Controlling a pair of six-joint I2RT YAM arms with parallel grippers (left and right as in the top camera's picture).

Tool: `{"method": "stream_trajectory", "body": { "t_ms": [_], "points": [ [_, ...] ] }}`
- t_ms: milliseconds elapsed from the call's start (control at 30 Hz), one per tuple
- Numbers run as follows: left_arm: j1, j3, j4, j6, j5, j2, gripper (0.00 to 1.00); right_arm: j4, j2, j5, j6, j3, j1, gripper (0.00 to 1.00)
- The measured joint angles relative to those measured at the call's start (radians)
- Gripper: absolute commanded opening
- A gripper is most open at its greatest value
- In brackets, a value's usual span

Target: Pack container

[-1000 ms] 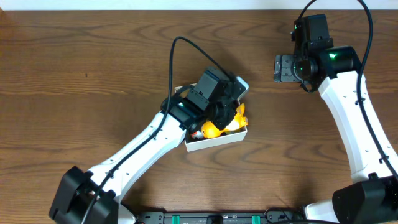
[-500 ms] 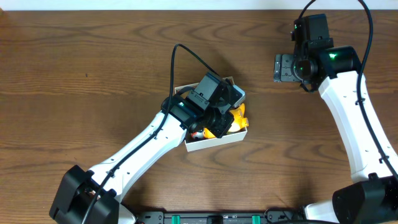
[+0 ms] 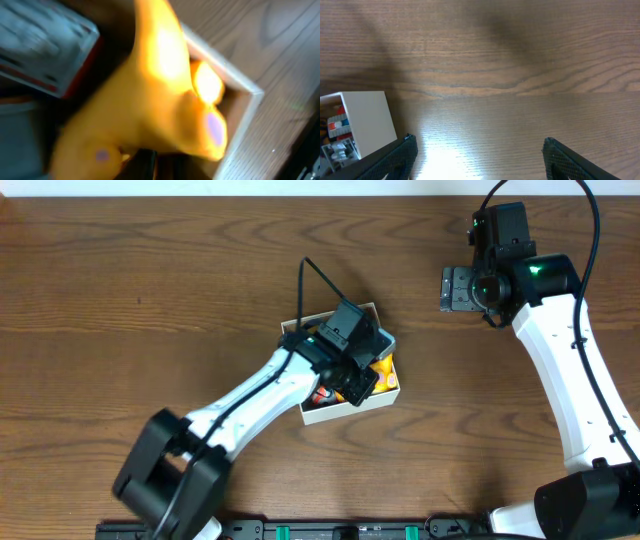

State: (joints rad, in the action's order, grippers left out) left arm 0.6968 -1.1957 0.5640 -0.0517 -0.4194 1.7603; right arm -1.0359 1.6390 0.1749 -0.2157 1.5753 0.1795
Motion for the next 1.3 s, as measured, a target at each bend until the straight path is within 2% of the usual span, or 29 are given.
{"method": "stream_trajectory", "body": {
  "t_ms": [167, 633, 1033, 1300],
  "points": [
    [-0.005, -0.011, 0.023, 0.003, 0.0, 0.05, 0.1, 0.0, 0.0, 0.0, 0.0, 0.0, 0.0, 0.83],
    [0.001, -0.021, 0.079, 0.003, 0.094, 0.053, 0.09, 0.0, 0.0, 0.0, 0.0, 0.0, 0.0, 0.84],
    [0.004, -0.021, 0.084, 0.003, 0.142, -0.167, 0.09, 0.0, 0.0, 0.0, 0.0, 0.0, 0.0, 0.84],
    [0.004, -0.021, 0.02, 0.003, 0.143, -0.19, 0.1, 0.0, 0.0, 0.0, 0.0, 0.0, 0.0, 0.84]
  ]
}}
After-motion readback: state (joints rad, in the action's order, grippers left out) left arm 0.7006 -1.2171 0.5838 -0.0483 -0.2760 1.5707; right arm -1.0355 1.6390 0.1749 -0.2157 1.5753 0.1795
